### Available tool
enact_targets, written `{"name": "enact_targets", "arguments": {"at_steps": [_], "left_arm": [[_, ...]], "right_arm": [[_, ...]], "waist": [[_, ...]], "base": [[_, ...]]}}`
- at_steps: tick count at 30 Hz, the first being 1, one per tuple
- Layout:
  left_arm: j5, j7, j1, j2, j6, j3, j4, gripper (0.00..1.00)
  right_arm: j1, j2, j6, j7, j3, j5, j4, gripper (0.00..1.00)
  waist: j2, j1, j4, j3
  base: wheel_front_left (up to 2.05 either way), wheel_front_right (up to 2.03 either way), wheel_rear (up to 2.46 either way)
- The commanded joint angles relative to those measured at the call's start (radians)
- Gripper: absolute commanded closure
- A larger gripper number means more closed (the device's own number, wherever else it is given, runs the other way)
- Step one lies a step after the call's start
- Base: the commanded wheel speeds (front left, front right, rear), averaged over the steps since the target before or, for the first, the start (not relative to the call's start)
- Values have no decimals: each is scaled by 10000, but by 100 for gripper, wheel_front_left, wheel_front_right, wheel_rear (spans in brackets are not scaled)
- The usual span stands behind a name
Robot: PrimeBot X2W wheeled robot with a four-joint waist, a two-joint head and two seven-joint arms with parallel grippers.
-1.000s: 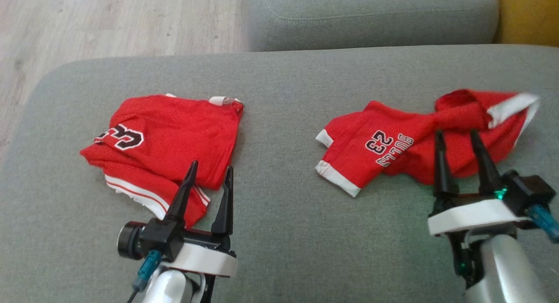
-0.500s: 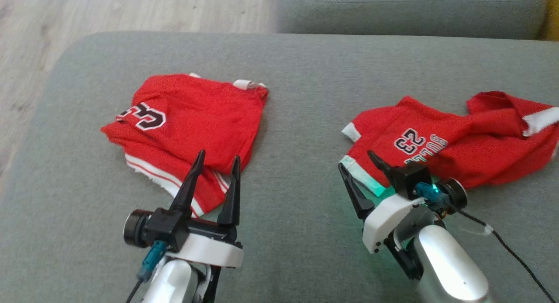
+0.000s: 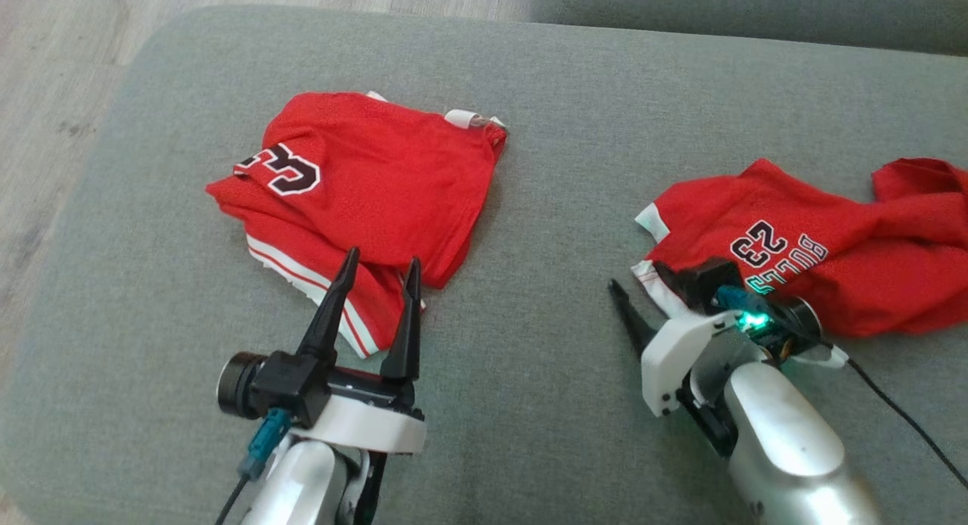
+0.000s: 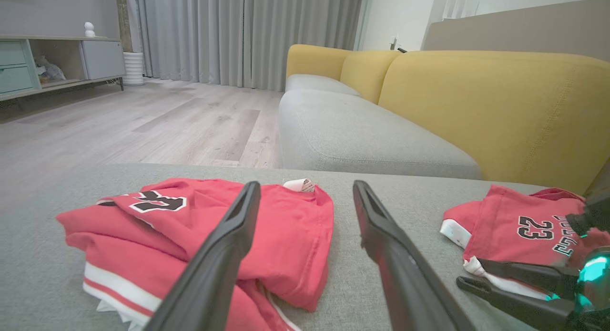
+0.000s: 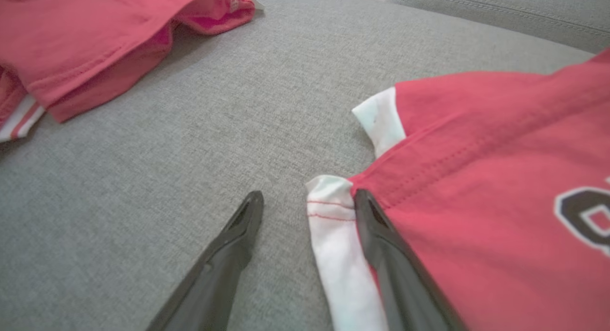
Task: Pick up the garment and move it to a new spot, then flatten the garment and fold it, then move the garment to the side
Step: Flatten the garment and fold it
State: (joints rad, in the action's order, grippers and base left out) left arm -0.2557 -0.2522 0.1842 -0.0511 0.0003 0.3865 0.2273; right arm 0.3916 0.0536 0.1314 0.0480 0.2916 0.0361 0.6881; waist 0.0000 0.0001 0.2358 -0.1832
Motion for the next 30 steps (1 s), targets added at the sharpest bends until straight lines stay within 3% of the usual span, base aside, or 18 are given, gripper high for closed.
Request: {"name": "enact_targets", "arguments": {"at_steps": [1,7,11,19,20,25,30], "left_arm": [[-40,-95,436,9,55,-346,-358,0],[162,-95,306,9,-16,-608,-304,0],[273,-95,124,9,-56,-806,-286,0],[388,-95,-342,9,-117,-1039,-309,0],[388,-95,-342,9,-117,-1039,-309,0],[319,-95,-432,9,-63,-928,-376,0],[285,-95,-427,9,-27,-811,-395,0]], "right_arm": [[235,-33,-7,93,347,210,33,100],[236,-33,-7,-656,565,1026,-247,100],[-156,-33,-7,-1529,157,1693,-941,100],[-1698,-33,-7,-2249,-2332,2413,-2899,100],[-1698,-33,-7,-2249,-2332,2413,-2899,100],[-2536,-33,-7,-1931,-4283,2149,-3882,100],[-2776,-34,-7,-1443,-6294,1480,-4119,100]], "waist": [[0,-1,-65,7],[0,-1,-759,252],[0,-1,-1444,611],[0,-1,-2812,1304],[0,-1,-2812,1304],[0,-1,-3150,1453],[0,-1,-3198,1415]], "base": [[0,0,0],[0,0,0],[0,0,0],[0,0,0],[0,0,0],[0,0,0],[0,0,0]]}}
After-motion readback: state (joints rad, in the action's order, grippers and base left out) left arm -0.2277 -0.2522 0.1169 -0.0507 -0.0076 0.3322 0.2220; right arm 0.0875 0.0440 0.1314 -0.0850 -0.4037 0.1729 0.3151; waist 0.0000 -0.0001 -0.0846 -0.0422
